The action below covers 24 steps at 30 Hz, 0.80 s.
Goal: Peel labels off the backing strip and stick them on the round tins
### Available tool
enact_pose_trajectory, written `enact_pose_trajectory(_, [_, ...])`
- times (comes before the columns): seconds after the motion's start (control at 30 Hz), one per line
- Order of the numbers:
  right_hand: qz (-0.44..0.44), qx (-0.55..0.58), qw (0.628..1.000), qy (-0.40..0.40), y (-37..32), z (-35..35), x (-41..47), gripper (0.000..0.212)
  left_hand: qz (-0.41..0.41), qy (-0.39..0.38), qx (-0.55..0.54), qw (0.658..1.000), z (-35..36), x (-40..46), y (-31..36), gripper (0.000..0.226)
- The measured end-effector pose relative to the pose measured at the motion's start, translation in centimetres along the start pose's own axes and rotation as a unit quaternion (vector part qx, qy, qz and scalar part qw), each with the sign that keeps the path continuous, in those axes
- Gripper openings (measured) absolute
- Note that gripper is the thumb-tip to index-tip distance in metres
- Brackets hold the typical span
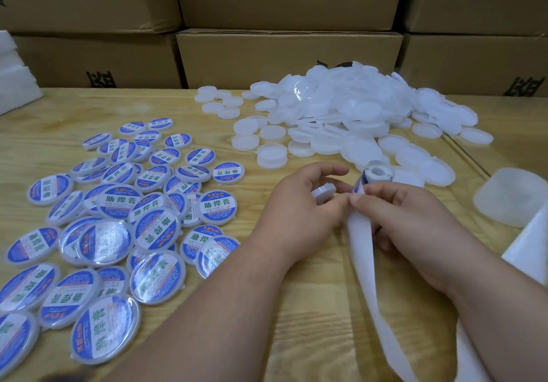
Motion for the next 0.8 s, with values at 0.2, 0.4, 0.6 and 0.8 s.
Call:
enact_pose_trajectory(0.2, [-0.021,0.008,1.000,0.000,0.05,0.12,-0.16,0.012,0.000,0.015,0.010,1.000,0.01,-0.03,0.08,0.028])
enact_pose_trajectory(0.4, [-0.035,0.015,0.999,-0.006,0.12,0.02,-0.10,0.005,-0.008,0.017,0.016,1.000,-0.08,0.01,-0.04,0.017])
enact_pose_trajectory(0.6, [-0.054,0.003,0.999,-0.010,-0.32,0.20,-0.41,0.026,-0.007,0.028,0.050,0.998,-0.22,0.18,-0.26,0.013])
enact_pose_trajectory(0.8, [-0.047,-0.019,0.999,-0.006,-0.10,-0.07,-0.20,0.034,-0.015,0.103,0.027,0.994,-0.56,0.23,-0.10,0.020])
Point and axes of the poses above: each hand's wrist, its own x-axis towards the middle knuckle, its own z-axis out of the palm, y = z × x, the point moved 2 cm from there along x, towards the middle knuckle, and after that the axes turned 8 degrees about x, right-handed, at the moved point
